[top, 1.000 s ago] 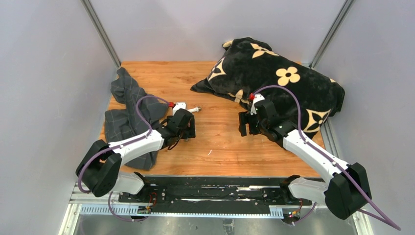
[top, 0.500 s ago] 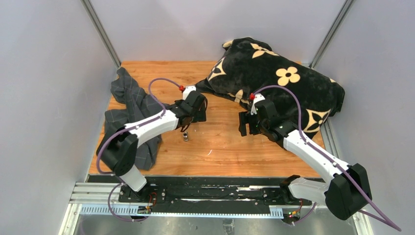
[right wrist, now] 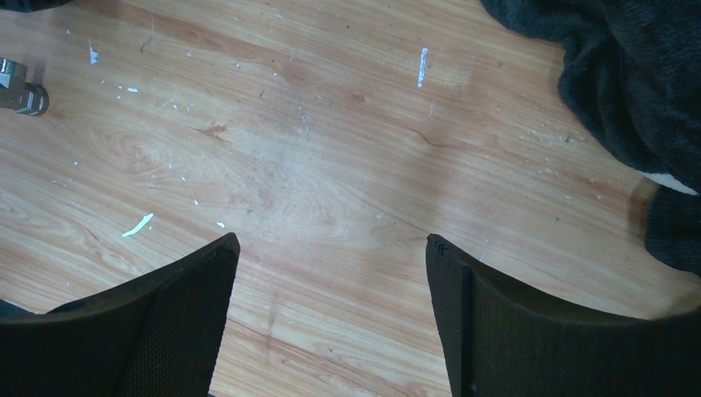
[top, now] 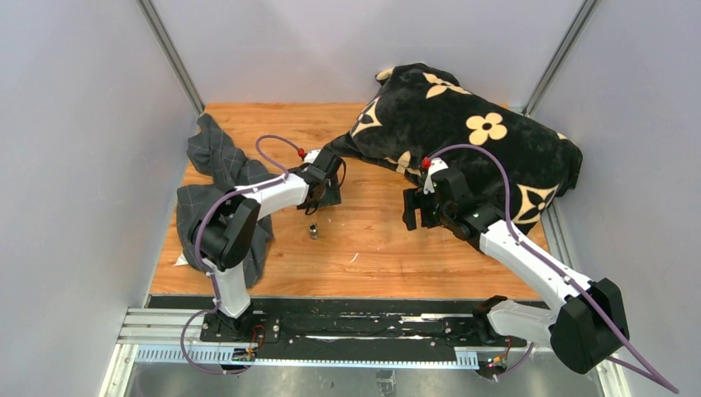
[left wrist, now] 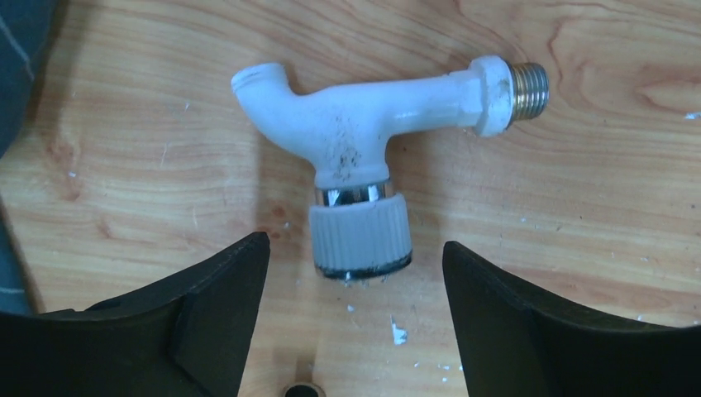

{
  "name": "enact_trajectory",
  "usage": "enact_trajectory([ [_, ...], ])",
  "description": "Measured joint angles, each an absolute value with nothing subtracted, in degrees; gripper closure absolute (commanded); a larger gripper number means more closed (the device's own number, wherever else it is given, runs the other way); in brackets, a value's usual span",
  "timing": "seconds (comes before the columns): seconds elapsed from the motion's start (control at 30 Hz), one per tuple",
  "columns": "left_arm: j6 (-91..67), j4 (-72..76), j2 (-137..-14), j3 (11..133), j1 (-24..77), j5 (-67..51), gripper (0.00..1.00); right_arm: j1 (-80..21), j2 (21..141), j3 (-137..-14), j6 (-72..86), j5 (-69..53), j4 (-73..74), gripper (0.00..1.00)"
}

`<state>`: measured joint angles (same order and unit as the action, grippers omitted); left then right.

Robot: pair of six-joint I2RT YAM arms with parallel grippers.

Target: Install the water faucets

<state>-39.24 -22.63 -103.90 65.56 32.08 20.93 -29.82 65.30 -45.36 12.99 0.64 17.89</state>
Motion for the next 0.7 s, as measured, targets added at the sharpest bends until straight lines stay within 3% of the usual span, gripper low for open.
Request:
enact_trajectory([
  [0.13, -38.9, -22.4, -106.7, 67.9, 31.7, 20.5, 0.29, -29.8, 65.3, -45.4, 13.0, 0.2, 17.9, 0.18],
  [0.23, -38.5, -21.3, -107.5, 68.1, 31.4, 20.0, 0.41, -29.8, 65.3, -45.4, 13.0, 0.2, 17.9, 0.18],
  [0.33, -37.4, -21.1, -108.3, 68.7, 31.1, 20.2, 0.61, -29.8, 65.3, -45.4, 13.0, 0.2, 18.0, 0.18],
  [0.4, -36.8, -21.1, -109.0, 69.7, 30.9, 20.1, 0.87, -29.8, 65.2, -45.4, 13.0, 0.2, 18.0, 0.19],
  [0.43, -36.2, -21.2, -109.2, 70.2, 30.9, 20.1, 0.96, -29.8, 65.1, -45.4, 13.0, 0.2, 18.0, 0.19],
  [0.7, -28.6, -21.1, -103.6, 70.8, 30.8, 14.0, 0.99, -29.6, 62.9, -46.6, 14.1, -1.0, 21.0, 0.19],
])
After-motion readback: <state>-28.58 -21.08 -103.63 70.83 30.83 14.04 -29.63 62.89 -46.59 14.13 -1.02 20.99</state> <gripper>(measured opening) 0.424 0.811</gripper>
